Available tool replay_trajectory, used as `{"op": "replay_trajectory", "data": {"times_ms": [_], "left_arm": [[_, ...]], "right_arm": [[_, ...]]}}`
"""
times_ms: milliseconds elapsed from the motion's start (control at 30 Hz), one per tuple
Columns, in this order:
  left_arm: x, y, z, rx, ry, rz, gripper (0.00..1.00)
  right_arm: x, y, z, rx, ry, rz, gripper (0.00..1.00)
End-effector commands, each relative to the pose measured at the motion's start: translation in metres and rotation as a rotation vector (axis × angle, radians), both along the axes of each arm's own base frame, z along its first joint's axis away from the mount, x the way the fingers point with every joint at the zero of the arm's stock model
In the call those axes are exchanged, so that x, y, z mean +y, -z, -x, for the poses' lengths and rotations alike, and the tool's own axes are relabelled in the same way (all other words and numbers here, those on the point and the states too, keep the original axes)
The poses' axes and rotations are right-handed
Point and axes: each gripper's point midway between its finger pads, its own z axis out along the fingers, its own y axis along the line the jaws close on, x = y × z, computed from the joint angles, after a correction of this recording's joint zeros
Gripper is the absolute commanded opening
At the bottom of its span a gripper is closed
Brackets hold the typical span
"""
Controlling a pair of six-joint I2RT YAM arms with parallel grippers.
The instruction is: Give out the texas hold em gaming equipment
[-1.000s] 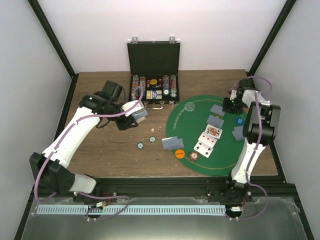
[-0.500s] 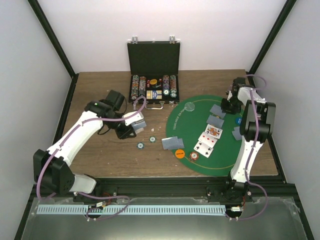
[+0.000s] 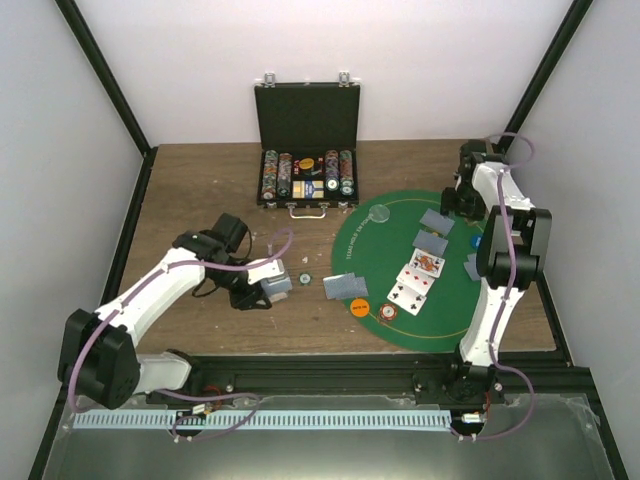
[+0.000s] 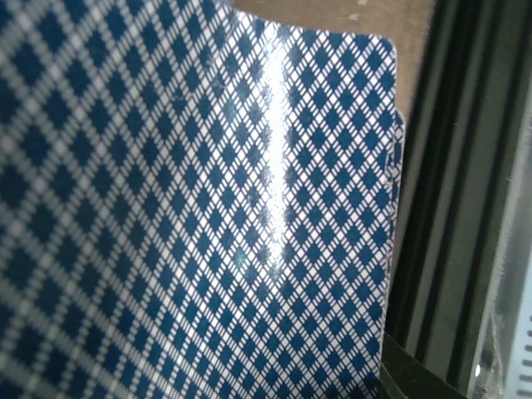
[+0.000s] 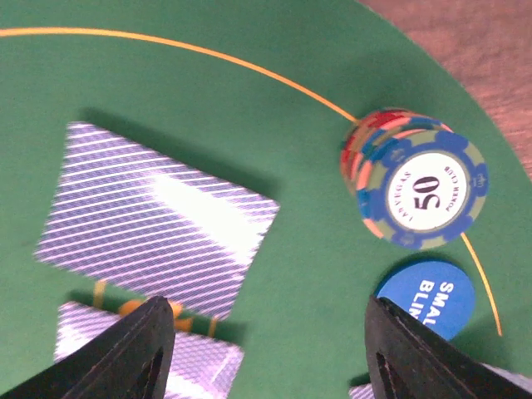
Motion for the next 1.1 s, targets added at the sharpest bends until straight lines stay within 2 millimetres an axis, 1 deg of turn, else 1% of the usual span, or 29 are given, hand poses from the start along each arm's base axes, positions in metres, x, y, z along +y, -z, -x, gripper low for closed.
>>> {"op": "replay_trajectory", "data": {"times_ms": [0, 133, 167, 267, 367, 433, 533, 633, 667, 733, 800, 867, 933, 1067], "left_arm": [[-0.020, -0.005, 0.019, -0.018, 0.141, 0.139, 0.39], [-0.027, 0.013, 0.023, -0.045, 0.189, 0.108, 0.39], [-0.030, 0.017, 0.025, -0.060, 0.210, 0.099, 0.39], [-0.043, 0.021, 0.036, -0.071, 0.274, 0.114, 0.39], [-0.053, 0.027, 0.044, -0.077, 0.325, 0.117, 0.39], [-0.057, 0.034, 0.047, -0.087, 0.354, 0.094, 0.38], [-0.056, 0.042, 0.050, -0.078, 0.374, 0.068, 0.39], [-0.055, 0.046, 0.053, -0.081, 0.389, 0.067, 0.39], [-0.054, 0.048, 0.054, -0.086, 0.396, 0.070, 0.39], [-0.053, 0.052, 0.057, -0.089, 0.412, 0.074, 0.39], [-0.053, 0.054, 0.057, -0.092, 0.419, 0.075, 0.39], [-0.053, 0.057, 0.056, -0.087, 0.421, 0.068, 0.40], [-0.052, 0.061, 0.055, -0.082, 0.427, 0.056, 0.42], [-0.049, 0.075, 0.051, -0.084, 0.429, 0.007, 0.43]], "right_arm": [[0.035, -0.071, -0.011, -0.147, -0.072, -0.006, 0.64], [0.082, -0.117, -0.015, -0.271, -0.190, -0.093, 0.65], [0.100, -0.129, -0.014, -0.294, -0.233, -0.110, 0.66], [0.142, -0.158, -0.009, -0.354, -0.315, -0.189, 0.67], [0.189, -0.172, 0.011, -0.374, -0.408, -0.313, 0.67], [0.219, -0.180, 0.029, -0.387, -0.478, -0.385, 0.67], [0.258, -0.198, 0.060, -0.422, -0.573, -0.547, 0.68], [0.286, -0.194, 0.095, -0.387, -0.629, -0.728, 0.68], [0.296, -0.193, 0.110, -0.363, -0.655, -0.784, 0.68], [0.305, -0.181, 0.130, -0.319, -0.662, -0.812, 0.68], [0.309, -0.168, 0.145, -0.289, -0.652, -0.814, 0.68], [0.309, -0.157, 0.154, -0.269, -0.639, -0.821, 0.68], [0.308, -0.148, 0.158, -0.251, -0.627, -0.824, 0.67], [0.308, -0.143, 0.159, -0.248, -0.625, -0.794, 0.67]]}}
